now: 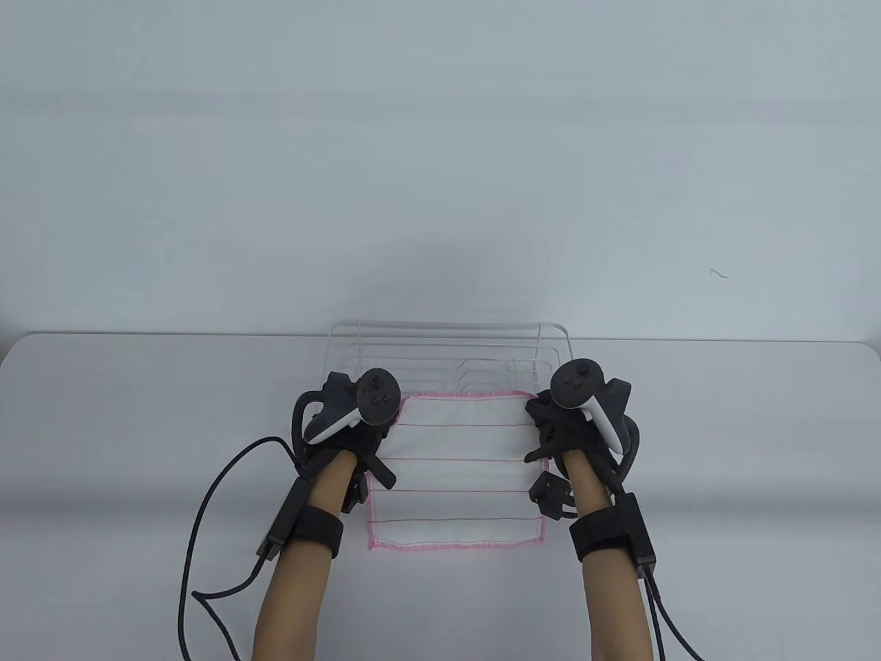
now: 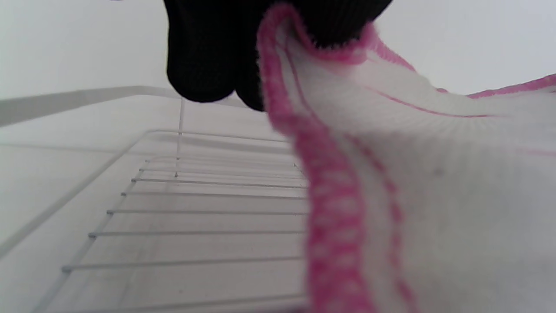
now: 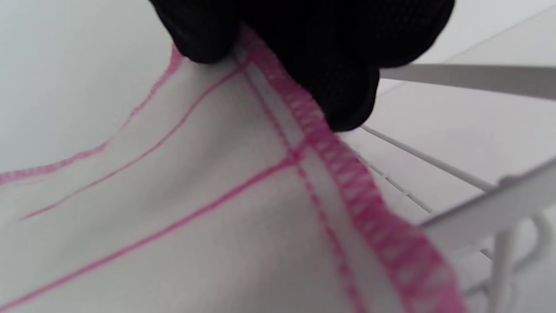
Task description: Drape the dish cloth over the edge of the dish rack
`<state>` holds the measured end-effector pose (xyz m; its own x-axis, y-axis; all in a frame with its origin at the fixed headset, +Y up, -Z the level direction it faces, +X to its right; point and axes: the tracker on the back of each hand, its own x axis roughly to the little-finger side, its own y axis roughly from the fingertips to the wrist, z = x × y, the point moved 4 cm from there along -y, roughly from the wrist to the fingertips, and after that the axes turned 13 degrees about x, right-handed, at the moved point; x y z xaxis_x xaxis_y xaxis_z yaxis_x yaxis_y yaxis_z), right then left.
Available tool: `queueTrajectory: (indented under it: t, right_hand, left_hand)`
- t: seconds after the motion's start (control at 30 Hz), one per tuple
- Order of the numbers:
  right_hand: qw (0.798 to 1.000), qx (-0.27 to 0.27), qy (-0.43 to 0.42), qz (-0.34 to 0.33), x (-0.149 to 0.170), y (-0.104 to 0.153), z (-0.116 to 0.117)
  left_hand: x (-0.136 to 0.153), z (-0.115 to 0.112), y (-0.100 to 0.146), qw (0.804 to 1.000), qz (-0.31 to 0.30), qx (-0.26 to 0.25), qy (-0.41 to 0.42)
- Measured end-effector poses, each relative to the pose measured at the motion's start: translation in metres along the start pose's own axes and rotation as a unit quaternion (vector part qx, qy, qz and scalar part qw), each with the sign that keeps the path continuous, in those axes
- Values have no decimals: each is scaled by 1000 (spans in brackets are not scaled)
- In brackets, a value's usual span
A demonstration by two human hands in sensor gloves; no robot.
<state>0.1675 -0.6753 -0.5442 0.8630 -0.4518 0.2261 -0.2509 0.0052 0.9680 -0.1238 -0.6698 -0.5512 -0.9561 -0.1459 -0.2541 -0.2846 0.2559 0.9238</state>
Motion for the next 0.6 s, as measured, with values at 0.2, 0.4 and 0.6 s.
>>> queueTrajectory:
  t: [0.2,0.4,0.6]
  right_hand:
    - [1000,-24,-1,9,10,-9,17]
    - [998,1,-54,-13,11,-2,14]
    - [994,48,-55,-83,-10,30,-22]
  left_hand:
    - [5,-18,-17,999,17,43,-4]
    - [11,-16,-11,1000,21,14,2]
    - [2,16,25,998,-7,-40,43]
